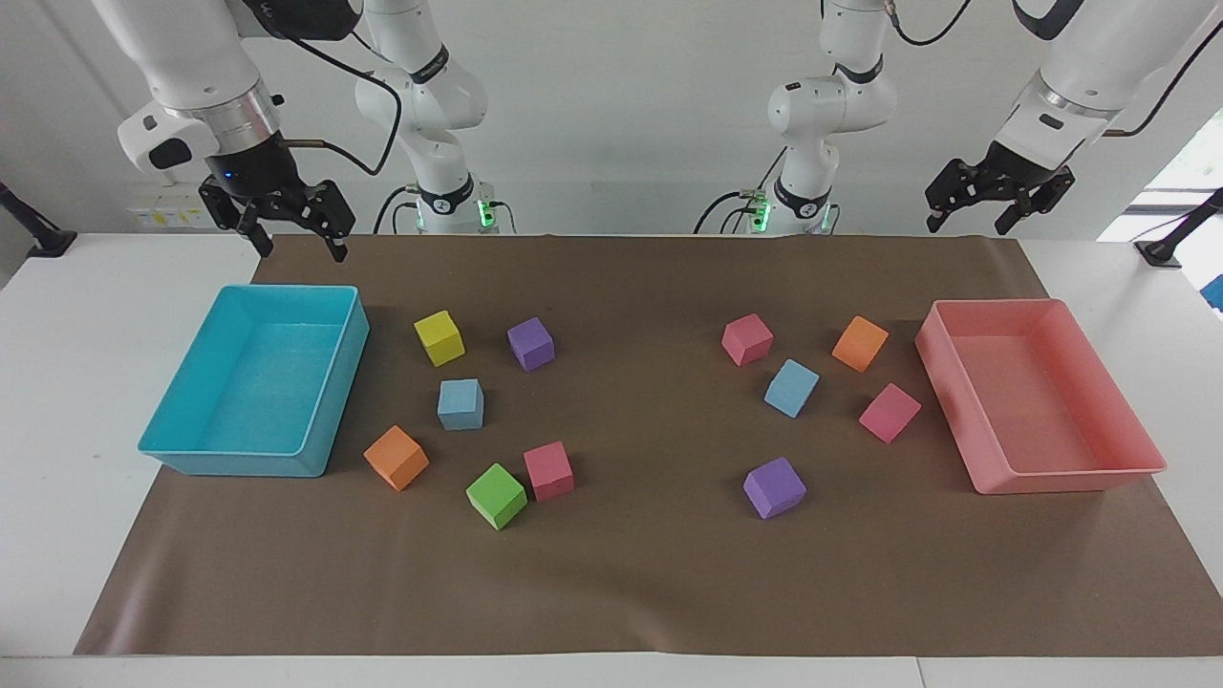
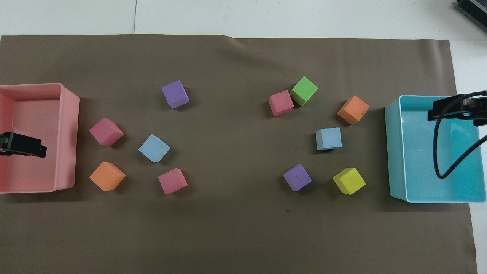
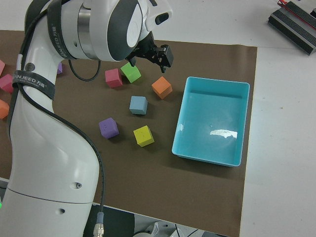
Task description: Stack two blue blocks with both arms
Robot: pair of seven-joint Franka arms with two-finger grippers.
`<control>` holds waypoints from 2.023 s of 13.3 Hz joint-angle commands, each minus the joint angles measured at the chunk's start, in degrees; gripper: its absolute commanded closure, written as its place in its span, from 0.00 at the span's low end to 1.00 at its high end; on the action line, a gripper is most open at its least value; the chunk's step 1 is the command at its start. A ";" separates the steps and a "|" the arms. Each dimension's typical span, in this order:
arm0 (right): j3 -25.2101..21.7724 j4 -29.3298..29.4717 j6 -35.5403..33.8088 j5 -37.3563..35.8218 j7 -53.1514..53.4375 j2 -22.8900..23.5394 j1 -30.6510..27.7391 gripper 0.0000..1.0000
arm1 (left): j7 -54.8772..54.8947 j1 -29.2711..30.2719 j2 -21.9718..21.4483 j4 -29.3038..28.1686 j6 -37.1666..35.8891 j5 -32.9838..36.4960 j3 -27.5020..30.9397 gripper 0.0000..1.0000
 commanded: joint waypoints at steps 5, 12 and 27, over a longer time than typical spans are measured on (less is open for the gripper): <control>0.19 -1.26 0.07 -0.37 0.59 -1.14 -0.68 0.00 | 0.50 0.76 -0.30 0.20 -0.15 -0.35 -0.48 0.00; 0.28 -2.67 0.78 -0.46 0.86 -2.11 -0.77 0.00 | 0.50 0.84 -0.30 0.29 -0.24 -0.35 -0.48 0.00; 0.19 -3.37 0.95 -0.37 1.12 -2.46 -1.12 0.00 | 0.50 0.84 -0.30 0.29 -0.24 -0.35 -0.48 0.00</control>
